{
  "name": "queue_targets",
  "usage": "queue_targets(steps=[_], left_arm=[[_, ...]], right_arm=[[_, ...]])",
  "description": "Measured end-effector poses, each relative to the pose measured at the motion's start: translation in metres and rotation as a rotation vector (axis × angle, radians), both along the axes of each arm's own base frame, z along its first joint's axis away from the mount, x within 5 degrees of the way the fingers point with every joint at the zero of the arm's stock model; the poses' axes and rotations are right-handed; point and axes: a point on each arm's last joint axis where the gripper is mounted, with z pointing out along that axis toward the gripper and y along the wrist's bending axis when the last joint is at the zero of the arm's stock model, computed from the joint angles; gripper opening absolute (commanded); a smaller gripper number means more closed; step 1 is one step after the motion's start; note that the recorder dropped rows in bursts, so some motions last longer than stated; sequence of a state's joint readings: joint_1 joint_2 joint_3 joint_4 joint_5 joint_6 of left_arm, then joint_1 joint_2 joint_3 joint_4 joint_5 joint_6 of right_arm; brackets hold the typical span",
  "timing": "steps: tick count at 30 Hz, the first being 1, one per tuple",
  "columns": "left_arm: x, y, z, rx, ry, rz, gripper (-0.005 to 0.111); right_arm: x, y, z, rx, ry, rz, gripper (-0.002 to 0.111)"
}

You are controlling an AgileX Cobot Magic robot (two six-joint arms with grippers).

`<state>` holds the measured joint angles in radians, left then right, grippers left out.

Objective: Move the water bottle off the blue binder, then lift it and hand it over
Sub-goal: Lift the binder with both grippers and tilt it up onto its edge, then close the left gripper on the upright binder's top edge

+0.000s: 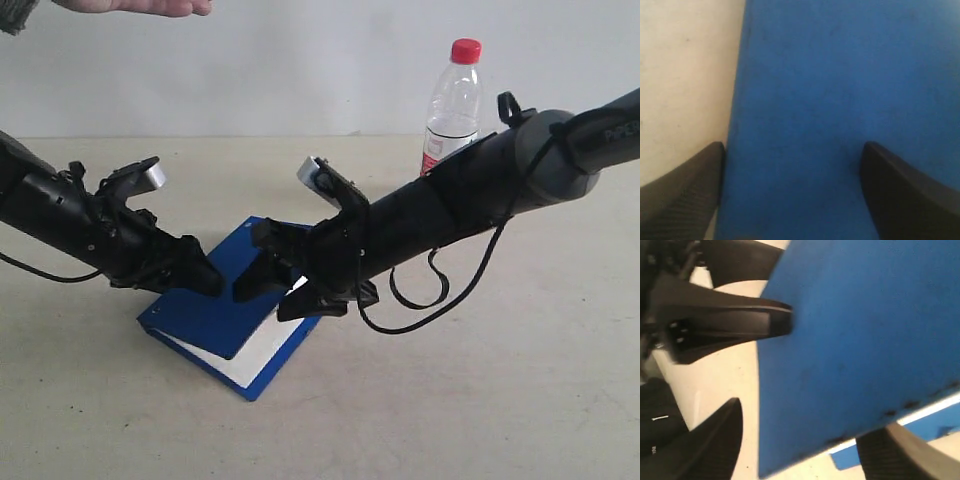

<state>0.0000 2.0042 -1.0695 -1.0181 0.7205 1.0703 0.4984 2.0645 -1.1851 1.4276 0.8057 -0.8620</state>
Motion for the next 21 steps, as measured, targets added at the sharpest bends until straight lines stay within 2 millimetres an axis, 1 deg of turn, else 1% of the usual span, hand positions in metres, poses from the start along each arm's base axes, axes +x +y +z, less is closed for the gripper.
queue_targets(steps=[2, 5, 7, 8, 9, 10, 11, 14, 17, 18, 20, 21], left_arm=[[0.001, 0.0, 0.0, 0.0, -0.001, 0.008, 0.068], [0.001, 0.0, 0.0, -0.006, 0.0, 0.013, 0.068], [0.001, 0.0, 0.0, -0.005, -0.003, 0.009, 0.068], [0.001, 0.0, 0.0, -0.006, -0.003, 0.007, 0.068], [0.0, 0.0, 0.0, -0.007, -0.001, 0.004, 0.068], [0.0, 0.0, 0.0, -0.007, -0.001, 0.004, 0.068], [0.001, 0.0, 0.0, -0.005, -0.003, 0.004, 0.068], [0.001, 0.0, -0.001, 0.002, -0.012, -0.003, 0.068], [0.002, 0.0, 0.002, -0.035, -0.053, -0.03, 0.068], [0.002, 0.004, 0.004, -0.103, -0.077, -0.052, 0.068], [0.002, 0.007, 0.006, -0.195, -0.105, -0.09, 0.068], [0.001, 0.007, 0.008, -0.272, -0.125, -0.105, 0.068]], right_arm=[[-0.001, 0.0, 0.006, 0.01, -0.02, 0.012, 0.057], [0.0, 0.0, 0.006, 0.004, -0.031, 0.006, 0.056], [0.004, -0.001, 0.003, -0.022, -0.048, -0.034, 0.048], [0.006, -0.002, 0.001, -0.031, -0.058, -0.048, 0.031], [0.01, -0.003, -0.001, -0.057, -0.091, -0.075, 0.023], [0.011, -0.004, -0.002, -0.068, -0.102, -0.084, 0.003], [0.014, -0.005, -0.006, -0.092, -0.124, -0.101, 0.0], [0.017, -0.006, -0.006, -0.103, -0.142, -0.13, 0.0], [0.017, -0.01, -0.01, -0.178, -0.205, -0.066, 0.0], [0.018, -0.014, -0.012, -0.238, -0.238, -0.031, 0.0], [0.019, -0.019, -0.013, -0.293, -0.255, -0.017, 0.0], [0.02, -0.024, -0.013, -0.331, -0.265, -0.01, 0.0]])
